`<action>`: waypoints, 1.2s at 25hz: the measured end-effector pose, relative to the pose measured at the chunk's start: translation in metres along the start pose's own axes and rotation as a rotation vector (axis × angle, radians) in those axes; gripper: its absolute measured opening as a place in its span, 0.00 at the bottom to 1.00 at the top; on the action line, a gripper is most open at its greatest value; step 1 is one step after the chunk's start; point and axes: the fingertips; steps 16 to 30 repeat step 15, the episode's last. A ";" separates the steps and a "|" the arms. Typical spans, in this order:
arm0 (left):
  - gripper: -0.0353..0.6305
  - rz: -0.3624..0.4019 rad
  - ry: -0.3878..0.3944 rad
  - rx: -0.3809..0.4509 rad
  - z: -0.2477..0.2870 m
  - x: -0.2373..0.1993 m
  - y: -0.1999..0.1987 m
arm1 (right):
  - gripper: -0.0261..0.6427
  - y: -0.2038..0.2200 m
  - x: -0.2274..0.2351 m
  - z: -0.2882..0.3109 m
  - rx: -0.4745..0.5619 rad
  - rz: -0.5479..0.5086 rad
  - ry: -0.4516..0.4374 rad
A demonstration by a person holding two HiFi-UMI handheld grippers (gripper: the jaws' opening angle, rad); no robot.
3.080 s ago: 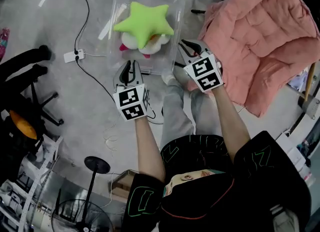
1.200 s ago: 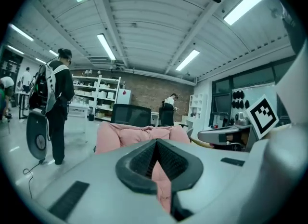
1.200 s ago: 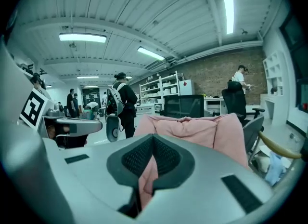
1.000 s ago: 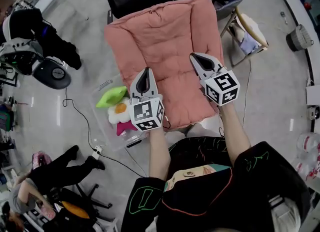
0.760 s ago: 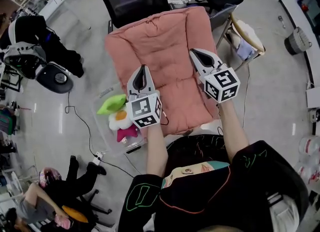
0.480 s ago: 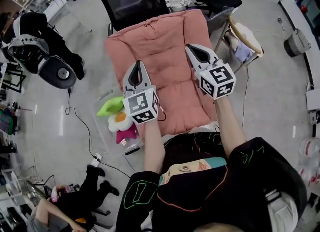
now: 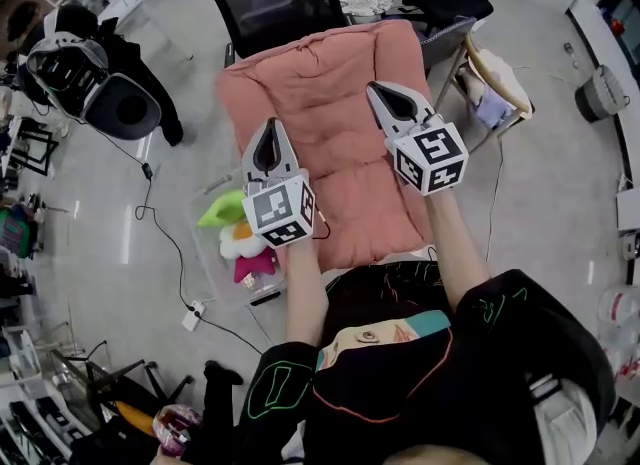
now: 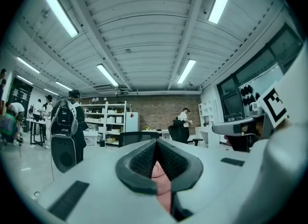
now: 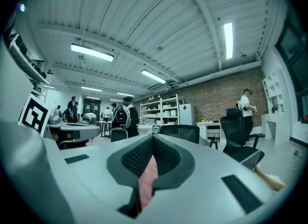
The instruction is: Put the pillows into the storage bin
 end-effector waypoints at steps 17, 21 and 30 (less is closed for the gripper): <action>0.05 0.016 -0.020 0.008 -0.002 0.001 -0.006 | 0.04 -0.010 -0.005 0.000 0.021 -0.028 -0.042; 0.05 0.016 -0.020 0.008 -0.002 0.001 -0.006 | 0.04 -0.010 -0.005 0.000 0.021 -0.028 -0.042; 0.05 0.016 -0.020 0.008 -0.002 0.001 -0.006 | 0.04 -0.010 -0.005 0.000 0.021 -0.028 -0.042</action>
Point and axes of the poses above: the fingertips, and each gripper's own axes: z forward along the fingers, x to its right, y out of its underside, and after that the axes turned 12 degrees about z, right-handed
